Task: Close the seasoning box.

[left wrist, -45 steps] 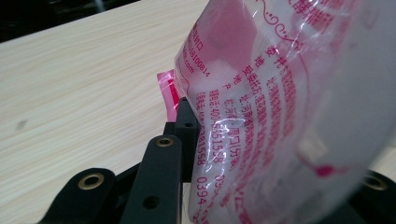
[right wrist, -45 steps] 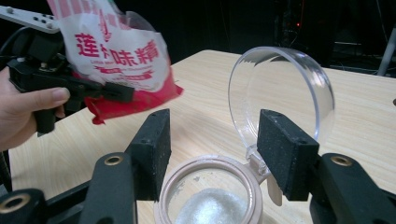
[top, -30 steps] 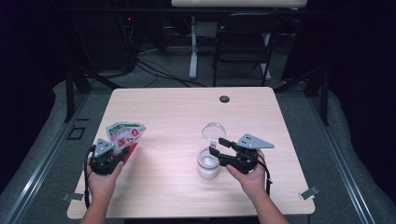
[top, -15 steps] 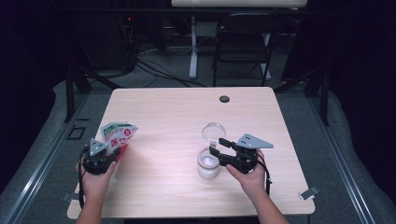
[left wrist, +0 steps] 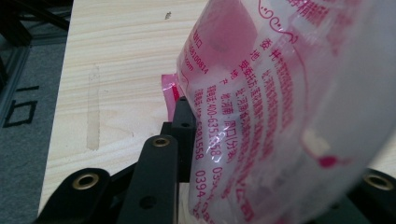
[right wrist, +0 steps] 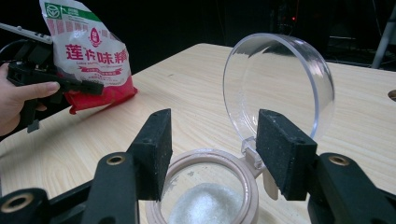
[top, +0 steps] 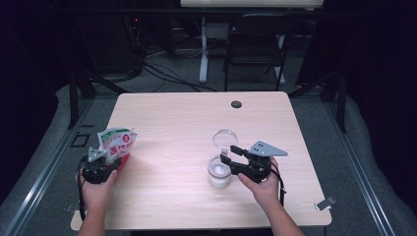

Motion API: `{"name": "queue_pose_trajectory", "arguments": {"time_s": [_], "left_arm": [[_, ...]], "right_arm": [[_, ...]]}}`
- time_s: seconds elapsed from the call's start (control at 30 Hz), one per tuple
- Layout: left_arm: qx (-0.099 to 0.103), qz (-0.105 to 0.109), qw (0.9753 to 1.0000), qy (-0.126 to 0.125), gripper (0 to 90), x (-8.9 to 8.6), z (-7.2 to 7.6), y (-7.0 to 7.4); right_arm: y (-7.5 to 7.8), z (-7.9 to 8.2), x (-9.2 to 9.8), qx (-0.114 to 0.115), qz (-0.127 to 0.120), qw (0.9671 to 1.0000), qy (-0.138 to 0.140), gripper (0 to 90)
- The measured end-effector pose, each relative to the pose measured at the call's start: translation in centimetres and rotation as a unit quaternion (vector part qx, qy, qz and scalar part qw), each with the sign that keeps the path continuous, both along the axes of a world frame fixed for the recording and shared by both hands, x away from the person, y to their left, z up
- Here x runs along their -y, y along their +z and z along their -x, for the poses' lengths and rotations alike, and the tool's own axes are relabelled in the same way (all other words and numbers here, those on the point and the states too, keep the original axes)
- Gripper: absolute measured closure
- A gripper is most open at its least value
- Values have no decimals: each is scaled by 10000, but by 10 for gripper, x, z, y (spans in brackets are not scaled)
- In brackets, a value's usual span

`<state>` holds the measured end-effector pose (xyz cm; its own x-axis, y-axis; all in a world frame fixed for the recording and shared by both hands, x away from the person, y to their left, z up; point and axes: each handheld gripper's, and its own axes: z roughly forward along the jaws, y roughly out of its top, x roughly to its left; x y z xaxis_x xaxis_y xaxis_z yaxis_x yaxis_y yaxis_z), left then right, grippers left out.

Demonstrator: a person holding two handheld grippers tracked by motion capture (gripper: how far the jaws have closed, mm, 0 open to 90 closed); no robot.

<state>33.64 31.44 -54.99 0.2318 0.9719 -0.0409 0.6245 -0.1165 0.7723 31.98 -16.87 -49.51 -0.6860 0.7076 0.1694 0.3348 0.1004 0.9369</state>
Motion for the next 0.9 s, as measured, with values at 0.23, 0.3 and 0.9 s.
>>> {"name": "queue_pose_trajectory", "arguments": {"time_s": [0.23, 0.3, 0.9], "left_arm": [[145, 203, 9996, 102, 553, -3, 3, 0], [297, 277, 9991, 142, 494, -2, 5, 1], [402, 328, 9985, 155, 427, 1, 7, 4]], "right_arm": [[-1, -1, 0, -26, 33, 10000, 7, 456], [-1, 0, -1, -20, 34, 10000, 17, 456], [-1, 0, 0, -15, 32, 10000, 6, 455]]}}
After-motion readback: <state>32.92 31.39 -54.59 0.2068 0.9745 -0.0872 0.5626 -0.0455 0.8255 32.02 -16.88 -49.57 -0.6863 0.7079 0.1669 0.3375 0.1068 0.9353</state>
